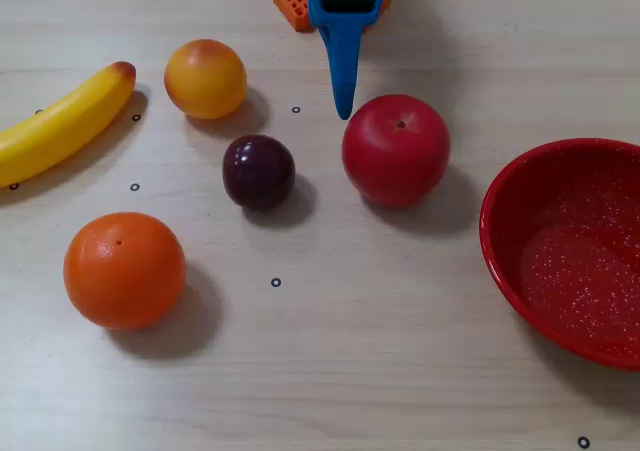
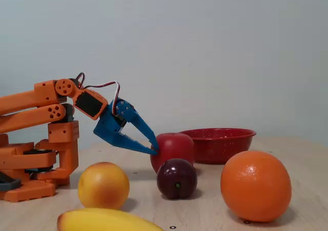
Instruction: Put plum in the red bowl.
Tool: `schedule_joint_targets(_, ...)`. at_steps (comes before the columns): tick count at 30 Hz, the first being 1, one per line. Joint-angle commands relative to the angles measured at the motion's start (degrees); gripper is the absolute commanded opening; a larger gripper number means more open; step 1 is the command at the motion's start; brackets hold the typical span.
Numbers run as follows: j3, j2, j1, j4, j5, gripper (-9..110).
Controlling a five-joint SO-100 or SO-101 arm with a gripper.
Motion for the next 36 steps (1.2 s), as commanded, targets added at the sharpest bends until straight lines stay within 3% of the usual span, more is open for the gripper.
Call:
schedule_joint_targets(1, 2.3, 1.2, -0.8, 0.3, -0.1, 0)
schedule_joint_targets(28, 1.3, 1.2, -0.6, 0.4, 0.1, 0)
schedule_joint_targets(36, -1.8, 0.1, -0.6, 0.4, -4.9, 0)
